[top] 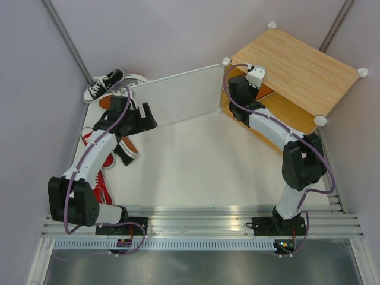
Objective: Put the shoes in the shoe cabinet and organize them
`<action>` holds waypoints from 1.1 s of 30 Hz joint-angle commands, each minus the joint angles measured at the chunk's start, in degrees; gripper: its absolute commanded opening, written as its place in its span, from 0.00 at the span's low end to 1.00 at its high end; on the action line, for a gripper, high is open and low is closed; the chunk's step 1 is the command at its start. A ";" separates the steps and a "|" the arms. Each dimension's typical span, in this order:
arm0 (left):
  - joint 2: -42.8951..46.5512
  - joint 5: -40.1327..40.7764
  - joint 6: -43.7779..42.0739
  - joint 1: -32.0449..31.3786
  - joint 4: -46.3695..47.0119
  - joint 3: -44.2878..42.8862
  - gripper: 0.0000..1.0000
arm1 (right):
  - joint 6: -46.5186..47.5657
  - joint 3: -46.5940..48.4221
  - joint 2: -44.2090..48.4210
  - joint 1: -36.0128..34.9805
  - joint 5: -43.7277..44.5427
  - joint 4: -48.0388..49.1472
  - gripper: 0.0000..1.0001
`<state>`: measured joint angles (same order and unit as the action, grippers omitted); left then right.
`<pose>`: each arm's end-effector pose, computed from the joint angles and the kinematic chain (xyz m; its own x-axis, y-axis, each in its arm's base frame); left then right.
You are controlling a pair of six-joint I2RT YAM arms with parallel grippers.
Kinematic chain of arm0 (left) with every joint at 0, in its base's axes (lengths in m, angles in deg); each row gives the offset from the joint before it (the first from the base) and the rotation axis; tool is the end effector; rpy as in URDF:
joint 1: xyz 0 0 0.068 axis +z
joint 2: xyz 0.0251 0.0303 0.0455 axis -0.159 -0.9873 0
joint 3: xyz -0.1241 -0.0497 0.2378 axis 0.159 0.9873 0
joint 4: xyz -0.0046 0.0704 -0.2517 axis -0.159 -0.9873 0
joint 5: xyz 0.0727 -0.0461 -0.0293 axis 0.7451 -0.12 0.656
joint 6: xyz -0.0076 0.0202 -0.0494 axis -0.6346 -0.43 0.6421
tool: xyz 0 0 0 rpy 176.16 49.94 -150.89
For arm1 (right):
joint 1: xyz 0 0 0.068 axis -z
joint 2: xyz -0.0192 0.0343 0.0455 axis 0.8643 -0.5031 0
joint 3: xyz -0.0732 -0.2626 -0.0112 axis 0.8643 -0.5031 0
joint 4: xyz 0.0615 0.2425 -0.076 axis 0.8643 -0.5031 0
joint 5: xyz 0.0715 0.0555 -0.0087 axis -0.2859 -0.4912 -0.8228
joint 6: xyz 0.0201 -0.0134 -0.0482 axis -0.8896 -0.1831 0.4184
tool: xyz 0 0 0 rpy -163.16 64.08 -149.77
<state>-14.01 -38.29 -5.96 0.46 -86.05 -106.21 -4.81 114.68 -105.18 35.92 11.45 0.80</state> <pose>0.2946 -0.0492 0.2915 -0.7107 -0.2673 -0.6507 -0.0352 0.9373 -0.3467 0.3907 0.1414 0.2967 -0.1872 0.1561 -0.9698 0.5455 0.8376 0.0295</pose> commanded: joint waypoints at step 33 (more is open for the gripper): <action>1.29 -0.88 1.66 1.22 0.37 -0.23 0.99 | 18.69 -8.70 7.99 5.16 -30.14 12.66 0.37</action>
<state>-13.99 -38.29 -5.94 1.29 -86.05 -106.21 15.78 104.67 -99.54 40.90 -14.84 13.67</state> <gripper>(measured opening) 0.993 0.323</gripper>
